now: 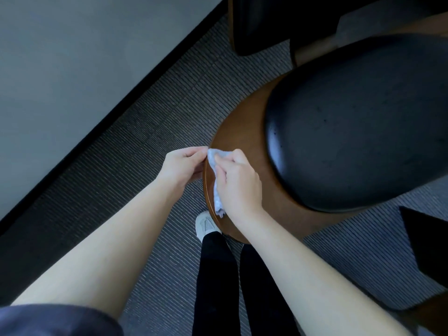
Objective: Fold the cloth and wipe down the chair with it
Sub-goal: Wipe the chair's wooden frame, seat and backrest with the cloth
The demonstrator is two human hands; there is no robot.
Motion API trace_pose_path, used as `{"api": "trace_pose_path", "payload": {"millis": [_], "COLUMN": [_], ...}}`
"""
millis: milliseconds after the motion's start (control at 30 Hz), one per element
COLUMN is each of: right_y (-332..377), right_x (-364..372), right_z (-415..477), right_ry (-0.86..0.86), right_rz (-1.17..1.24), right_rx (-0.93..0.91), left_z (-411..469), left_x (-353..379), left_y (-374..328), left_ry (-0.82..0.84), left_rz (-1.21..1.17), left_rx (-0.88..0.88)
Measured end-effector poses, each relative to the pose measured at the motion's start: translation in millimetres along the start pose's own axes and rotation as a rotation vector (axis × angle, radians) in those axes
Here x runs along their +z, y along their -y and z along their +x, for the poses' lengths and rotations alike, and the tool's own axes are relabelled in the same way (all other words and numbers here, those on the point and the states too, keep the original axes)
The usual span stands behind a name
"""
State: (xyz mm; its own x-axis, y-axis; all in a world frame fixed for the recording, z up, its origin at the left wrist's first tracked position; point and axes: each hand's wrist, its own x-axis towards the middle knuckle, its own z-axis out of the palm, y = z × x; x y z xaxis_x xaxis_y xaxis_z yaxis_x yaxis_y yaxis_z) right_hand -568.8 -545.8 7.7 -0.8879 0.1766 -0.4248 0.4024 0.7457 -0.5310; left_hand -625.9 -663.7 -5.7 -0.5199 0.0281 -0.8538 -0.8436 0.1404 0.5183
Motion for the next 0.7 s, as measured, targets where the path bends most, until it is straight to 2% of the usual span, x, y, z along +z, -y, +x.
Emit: {"api": "trace_pose_path", "payload": {"millis": [167, 300, 400, 700], "right_y": [-3.7, -17.0, -21.2, -37.8], "right_x": [4.6, 12.3, 8.9, -3.4], "right_z": [50.9, 43.6, 81.0, 148.5], "right_ry": [-0.026, 0.022, -0.051, -0.093], "right_rz": [-0.057, 0.034, -0.022, -0.285], "right_rx": [0.128, 0.203, 0.246, 0.151], "left_z": [10.6, 24.9, 38.8, 70.5], "left_x": [5.0, 10.3, 15.3, 21.6], "left_y": [-6.9, -10.8, -16.0, -36.7], "left_ry": [-0.026, -0.026, -0.039, 0.024], "left_rz": [-0.029, -0.026, -0.016, 0.080], "left_rx": [-0.066, -0.089, -0.115, -0.179]}}
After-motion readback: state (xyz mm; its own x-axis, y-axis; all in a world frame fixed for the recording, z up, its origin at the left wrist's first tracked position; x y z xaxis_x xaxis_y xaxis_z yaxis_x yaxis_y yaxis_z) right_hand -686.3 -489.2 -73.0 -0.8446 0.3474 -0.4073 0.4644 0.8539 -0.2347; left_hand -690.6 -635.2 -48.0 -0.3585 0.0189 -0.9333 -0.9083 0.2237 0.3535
